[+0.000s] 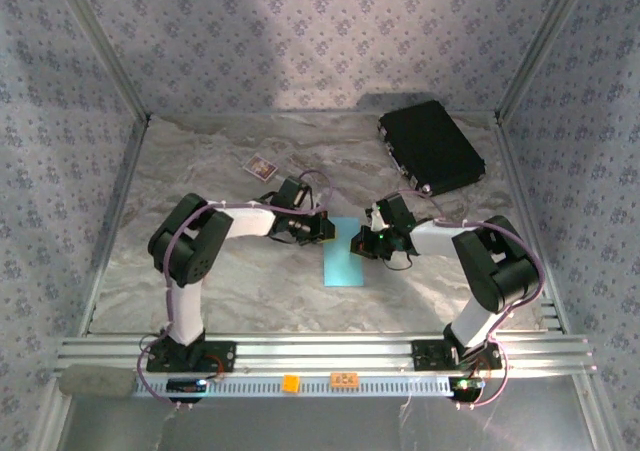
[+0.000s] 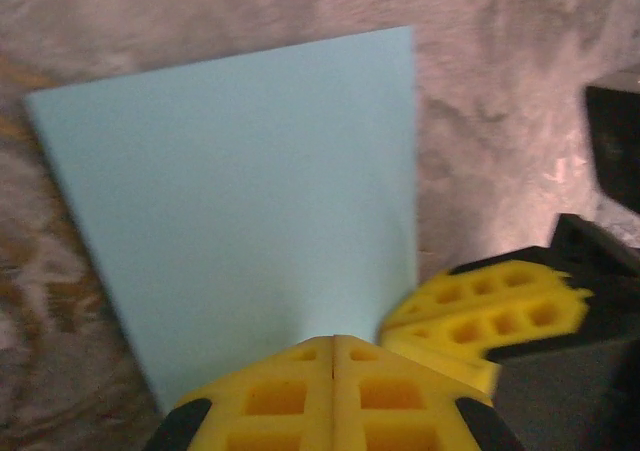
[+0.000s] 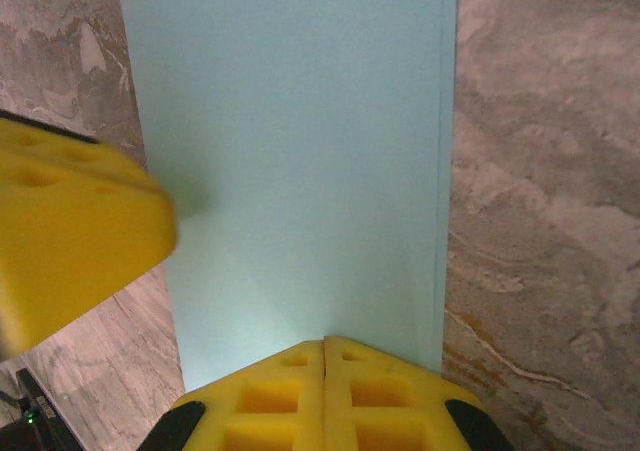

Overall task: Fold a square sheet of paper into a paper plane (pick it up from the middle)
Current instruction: First fold the square sheet of paper in half at the center of the table.

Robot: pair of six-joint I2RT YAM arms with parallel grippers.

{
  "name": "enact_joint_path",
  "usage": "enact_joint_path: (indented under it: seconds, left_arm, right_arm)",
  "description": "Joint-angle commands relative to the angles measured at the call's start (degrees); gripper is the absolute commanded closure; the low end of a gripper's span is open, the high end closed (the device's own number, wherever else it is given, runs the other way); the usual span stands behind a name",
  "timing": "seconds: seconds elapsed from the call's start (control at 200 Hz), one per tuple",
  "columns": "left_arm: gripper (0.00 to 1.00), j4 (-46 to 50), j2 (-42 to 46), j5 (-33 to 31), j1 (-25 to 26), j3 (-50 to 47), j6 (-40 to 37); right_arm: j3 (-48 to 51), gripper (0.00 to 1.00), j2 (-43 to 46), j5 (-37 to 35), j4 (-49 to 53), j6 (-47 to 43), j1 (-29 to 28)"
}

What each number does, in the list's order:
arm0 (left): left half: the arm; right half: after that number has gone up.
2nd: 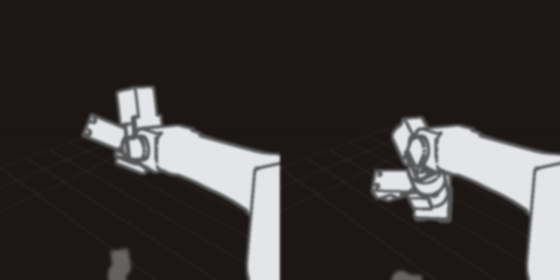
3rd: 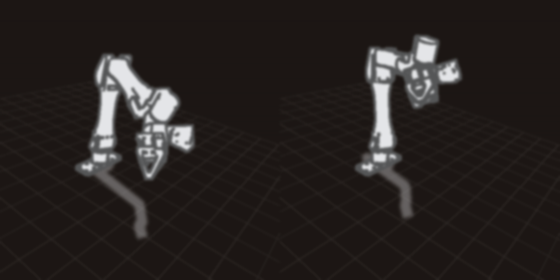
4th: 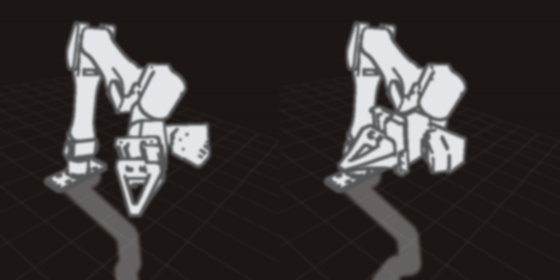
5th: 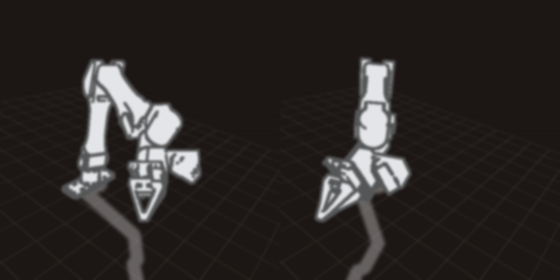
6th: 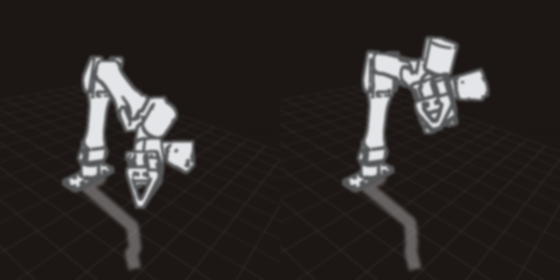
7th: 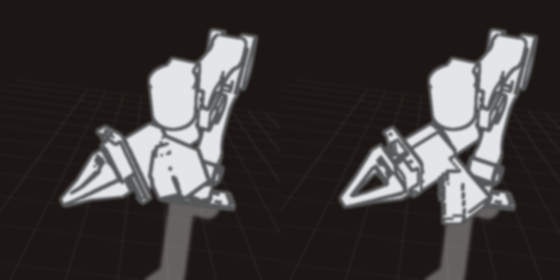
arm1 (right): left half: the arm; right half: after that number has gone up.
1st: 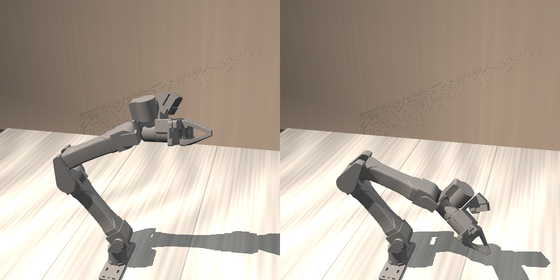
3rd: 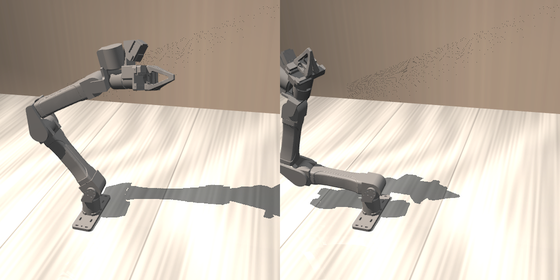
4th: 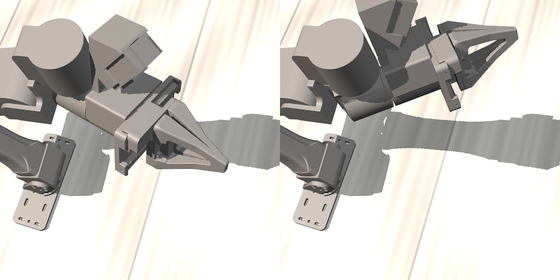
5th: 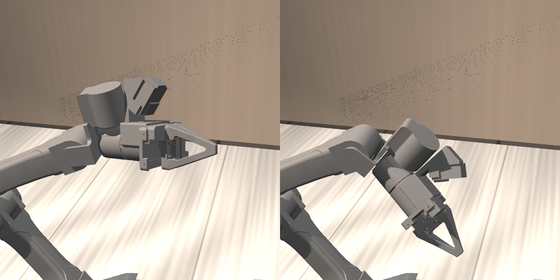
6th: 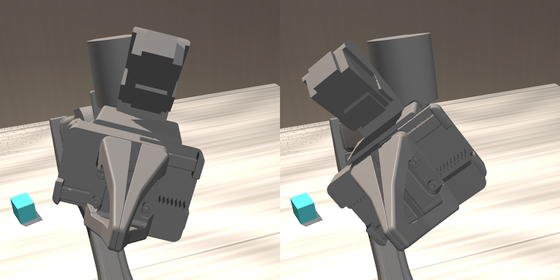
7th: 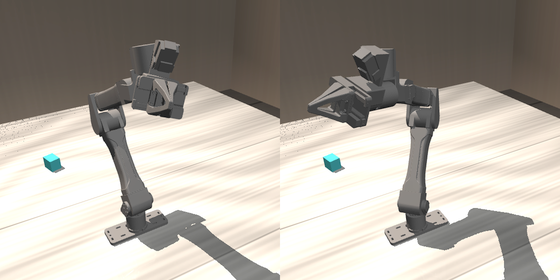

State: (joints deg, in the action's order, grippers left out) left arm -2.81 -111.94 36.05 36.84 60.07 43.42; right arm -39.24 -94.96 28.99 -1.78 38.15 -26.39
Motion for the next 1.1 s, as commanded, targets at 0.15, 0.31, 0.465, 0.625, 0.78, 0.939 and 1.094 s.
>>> enact_joint_path:
  seconds: [0.15, 0.31, 0.465, 0.625, 0.78, 0.939, 1.094]
  left_arm:
    - [0.97, 1.53, -1.81, -1.18, -0.31, -1.08, -1.32]
    - [0.97, 2.18, -0.38, 0.5, -0.92, 0.73, -1.12]
    - [0.96, 2.54, 0.14, 1.5, -2.73, 3.01, -1.18]
    - [0.96, 2.52, -2.27, 4.37, -4.22, 6.45, -0.88]
    - [0.95, 4.29, -5.12, 5.22, -4.48, 10.43, -1.58]
    - [0.95, 5.56, -7.49, 4.77, -4.58, 12.21, -1.89]
    - [0.96, 7.11, -9.13, 2.72, -4.65, 12.29, -2.86]
  right_arm:
    - [3.01, 1.0, -2.48, -6.5, 8.46, -0.47, 0.81]
    - [2.86, 1.0, -2.58, -6.49, 8.61, -0.66, 0.88]
    - [3.01, 1.0, -2.42, -6.57, 8.63, -0.67, 1.04]
    - [3.06, 1.0, -2.52, -6.32, 8.52, -0.72, 1.17]
    - [3.0, 1.0, -2.31, -6.32, 8.71, -0.74, 1.24]
    - [2.84, 1.0, -2.14, -6.34, 8.93, -0.77, 1.3]
    - [2.8, 1.0, -1.95, -4.91, 7.71, -0.63, 1.26]
